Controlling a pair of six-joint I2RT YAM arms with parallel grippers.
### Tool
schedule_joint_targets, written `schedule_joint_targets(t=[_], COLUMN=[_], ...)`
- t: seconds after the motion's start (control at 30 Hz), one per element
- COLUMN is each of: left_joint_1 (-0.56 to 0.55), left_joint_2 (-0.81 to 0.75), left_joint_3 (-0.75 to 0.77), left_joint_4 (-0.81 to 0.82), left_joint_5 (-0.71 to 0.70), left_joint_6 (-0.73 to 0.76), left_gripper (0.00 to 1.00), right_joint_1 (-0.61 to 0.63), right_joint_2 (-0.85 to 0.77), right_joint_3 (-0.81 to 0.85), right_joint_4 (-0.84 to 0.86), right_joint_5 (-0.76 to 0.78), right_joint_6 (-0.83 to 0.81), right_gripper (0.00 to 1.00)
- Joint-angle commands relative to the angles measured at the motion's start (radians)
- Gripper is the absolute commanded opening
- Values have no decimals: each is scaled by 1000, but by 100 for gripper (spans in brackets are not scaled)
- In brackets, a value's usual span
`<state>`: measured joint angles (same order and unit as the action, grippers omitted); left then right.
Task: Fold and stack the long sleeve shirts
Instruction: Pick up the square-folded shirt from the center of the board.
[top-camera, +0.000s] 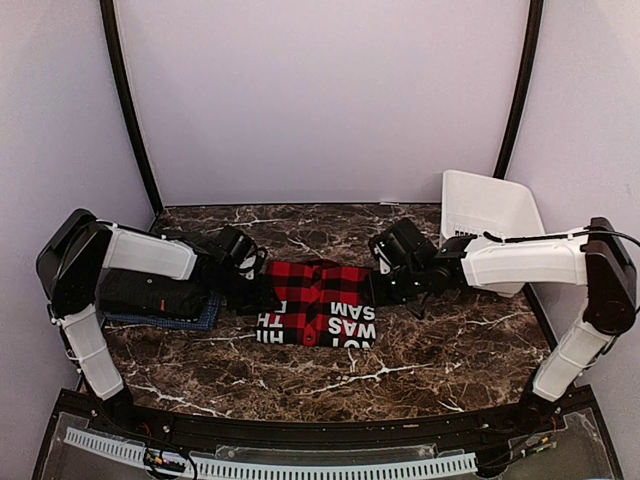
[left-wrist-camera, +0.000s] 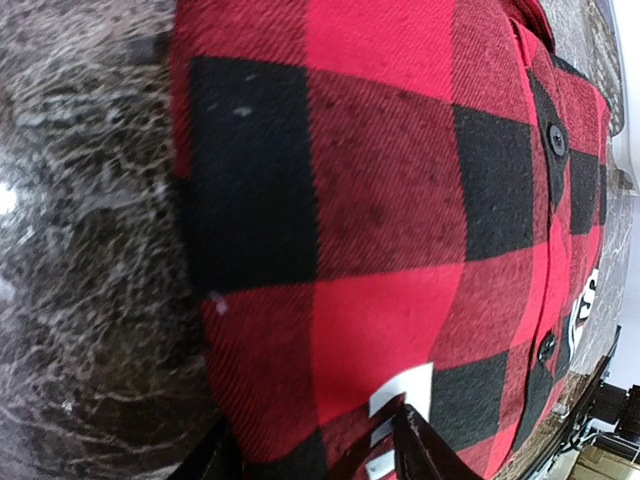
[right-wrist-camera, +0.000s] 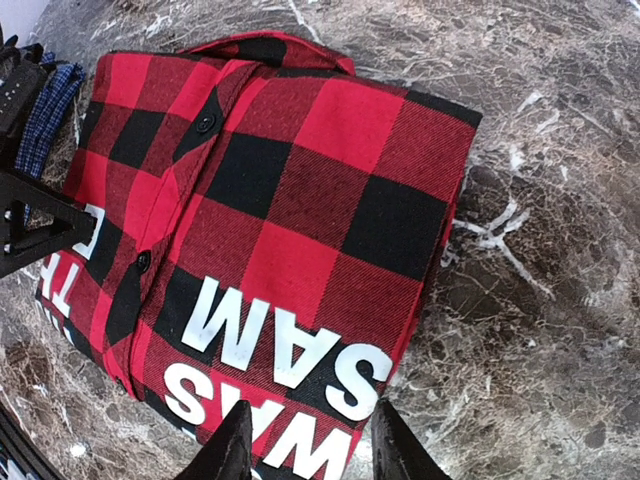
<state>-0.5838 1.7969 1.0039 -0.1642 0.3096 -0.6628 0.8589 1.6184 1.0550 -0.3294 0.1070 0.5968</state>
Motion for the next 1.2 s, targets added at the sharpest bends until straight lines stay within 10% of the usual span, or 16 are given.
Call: schedule_joint_targets(t=[0.0, 0.53, 1.17], left_joint_1=[-33, -42, -34], left_joint_2=[73, 78, -191], left_joint_3=[35, 56, 129], left_joint_4=[-100, -51, -302], left_joint_5=[-40, -21, -118], left_joint_6=[0, -58, 93], left_gripper=[49, 0, 0], right_joint_1=[-14, -28, -28], right_joint_2=[-50, -77, 23], right_joint_3=[0, -52, -32], right_joint_4=[37, 124, 171], right_joint_5=[38, 31, -54], right_joint_6=[-9, 13, 23], right_gripper=[38, 36, 34])
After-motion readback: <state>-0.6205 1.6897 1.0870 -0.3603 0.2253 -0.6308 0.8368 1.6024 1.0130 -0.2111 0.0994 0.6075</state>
